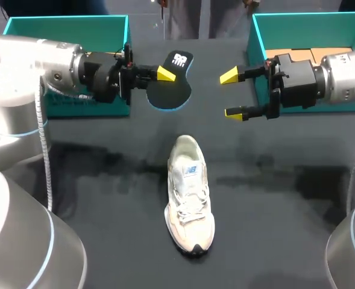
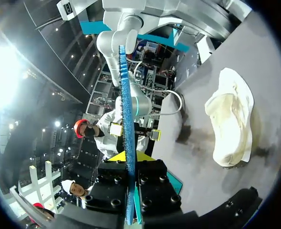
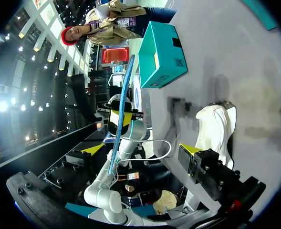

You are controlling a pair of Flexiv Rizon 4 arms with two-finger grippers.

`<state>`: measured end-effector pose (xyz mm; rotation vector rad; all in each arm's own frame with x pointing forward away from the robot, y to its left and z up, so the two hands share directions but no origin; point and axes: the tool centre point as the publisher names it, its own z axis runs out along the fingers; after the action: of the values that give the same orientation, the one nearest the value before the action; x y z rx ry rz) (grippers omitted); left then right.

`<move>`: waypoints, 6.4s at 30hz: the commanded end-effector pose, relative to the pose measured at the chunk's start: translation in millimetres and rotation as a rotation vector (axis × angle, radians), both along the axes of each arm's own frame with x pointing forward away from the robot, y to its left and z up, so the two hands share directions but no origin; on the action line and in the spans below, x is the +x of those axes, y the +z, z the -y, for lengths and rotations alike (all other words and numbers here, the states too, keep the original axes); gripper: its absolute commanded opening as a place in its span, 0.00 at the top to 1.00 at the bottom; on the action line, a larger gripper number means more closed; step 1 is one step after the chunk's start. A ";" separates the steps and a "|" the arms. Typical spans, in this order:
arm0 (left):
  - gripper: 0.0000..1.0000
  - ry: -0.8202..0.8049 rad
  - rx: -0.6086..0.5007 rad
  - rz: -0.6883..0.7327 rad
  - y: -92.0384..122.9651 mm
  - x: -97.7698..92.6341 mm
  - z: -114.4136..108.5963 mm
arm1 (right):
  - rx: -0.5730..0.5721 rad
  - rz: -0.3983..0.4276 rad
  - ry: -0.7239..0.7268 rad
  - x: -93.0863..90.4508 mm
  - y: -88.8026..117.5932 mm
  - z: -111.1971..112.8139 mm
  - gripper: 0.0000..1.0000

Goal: Take the shoe out of the shoebox, open the shoe tongue, remove and reinsert the insole, then place the shoe into the shoebox

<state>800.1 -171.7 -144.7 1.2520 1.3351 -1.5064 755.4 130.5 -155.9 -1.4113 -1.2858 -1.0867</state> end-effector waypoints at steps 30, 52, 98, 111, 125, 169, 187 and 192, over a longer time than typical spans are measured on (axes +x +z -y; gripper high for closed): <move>1.00 0.085 -0.002 0.315 -16.2 13.2 30.8 | 0.026 0.139 0.043 -4.1 -8.9 -16.5 0.00; 1.00 0.129 0.003 0.370 -18.1 12.9 49.8 | 0.014 0.188 0.120 0.4 -2.1 -44.2 0.52; 1.00 0.172 -0.073 0.395 -18.0 9.5 51.6 | 0.068 0.201 0.102 4.5 -8.1 -54.5 1.00; 0.00 0.189 0.044 0.249 -8.0 1.7 15.1 | 0.063 0.286 0.068 13.4 -10.0 -41.2 1.00; 0.00 0.236 0.209 0.065 -15.0 -10.1 -16.5 | 0.036 0.366 0.047 25.7 -10.8 -27.3 1.00; 0.00 0.723 0.795 -0.658 -65.1 -32.4 -66.1 | -0.014 0.582 0.020 25.0 -52.4 -48.0 1.00; 0.00 0.751 1.092 -0.867 -124.8 -55.8 -78.7 | -0.030 0.741 0.018 31.2 -69.2 -66.9 1.00; 0.00 0.751 1.092 -0.867 -124.8 -55.8 -78.7 | -0.030 0.741 0.018 31.2 -69.2 -66.9 1.00</move>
<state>740.8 -88.7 -268.7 0.3759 2.9726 -0.7525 786.6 194.8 -225.2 -1.0281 -1.8167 -1.6700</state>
